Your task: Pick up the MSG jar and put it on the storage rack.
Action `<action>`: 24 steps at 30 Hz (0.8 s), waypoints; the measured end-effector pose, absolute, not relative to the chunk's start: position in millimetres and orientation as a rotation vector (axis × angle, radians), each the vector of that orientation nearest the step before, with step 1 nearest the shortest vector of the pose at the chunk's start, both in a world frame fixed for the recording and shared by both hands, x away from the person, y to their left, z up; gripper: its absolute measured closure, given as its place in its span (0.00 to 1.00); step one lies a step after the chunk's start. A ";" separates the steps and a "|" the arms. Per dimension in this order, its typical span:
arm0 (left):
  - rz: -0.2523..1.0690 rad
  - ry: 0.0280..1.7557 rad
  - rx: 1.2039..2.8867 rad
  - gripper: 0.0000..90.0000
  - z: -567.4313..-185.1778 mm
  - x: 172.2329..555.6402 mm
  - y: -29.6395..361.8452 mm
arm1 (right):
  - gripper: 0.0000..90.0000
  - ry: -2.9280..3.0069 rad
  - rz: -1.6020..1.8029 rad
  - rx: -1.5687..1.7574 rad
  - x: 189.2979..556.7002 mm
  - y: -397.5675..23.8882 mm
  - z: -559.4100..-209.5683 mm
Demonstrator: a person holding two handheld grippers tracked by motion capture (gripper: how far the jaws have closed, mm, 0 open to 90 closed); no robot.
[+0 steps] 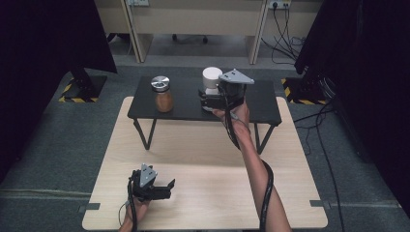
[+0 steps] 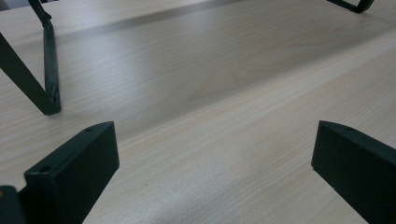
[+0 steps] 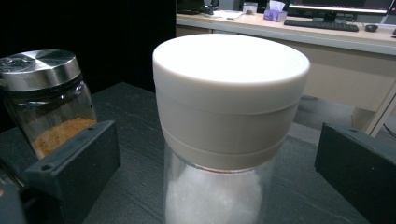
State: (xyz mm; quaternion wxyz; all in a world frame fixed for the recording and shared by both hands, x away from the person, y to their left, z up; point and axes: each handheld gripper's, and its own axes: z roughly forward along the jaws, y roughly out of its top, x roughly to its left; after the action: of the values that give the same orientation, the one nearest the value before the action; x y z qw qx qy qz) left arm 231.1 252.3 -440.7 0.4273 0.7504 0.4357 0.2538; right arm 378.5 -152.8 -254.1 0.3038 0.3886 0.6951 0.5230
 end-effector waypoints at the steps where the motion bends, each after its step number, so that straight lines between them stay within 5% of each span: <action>1: 0.633 1.089 1.874 0.00 -440.7 231.2 252.3 | 0.00 1.842 1.383 1.030 378.2 -153.1 -253.9; 24: 0.636 1.089 1.880 0.00 -440.7 231.2 251.0 | 0.00 1.831 1.470 1.002 347.1 -190.1 -267.4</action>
State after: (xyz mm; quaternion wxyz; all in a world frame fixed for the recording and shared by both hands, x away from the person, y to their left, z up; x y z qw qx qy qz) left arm 231.2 251.0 -440.7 0.4250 0.7518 0.4354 0.2542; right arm 347.1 -190.1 -267.4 0.2900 0.3757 0.6864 0.5510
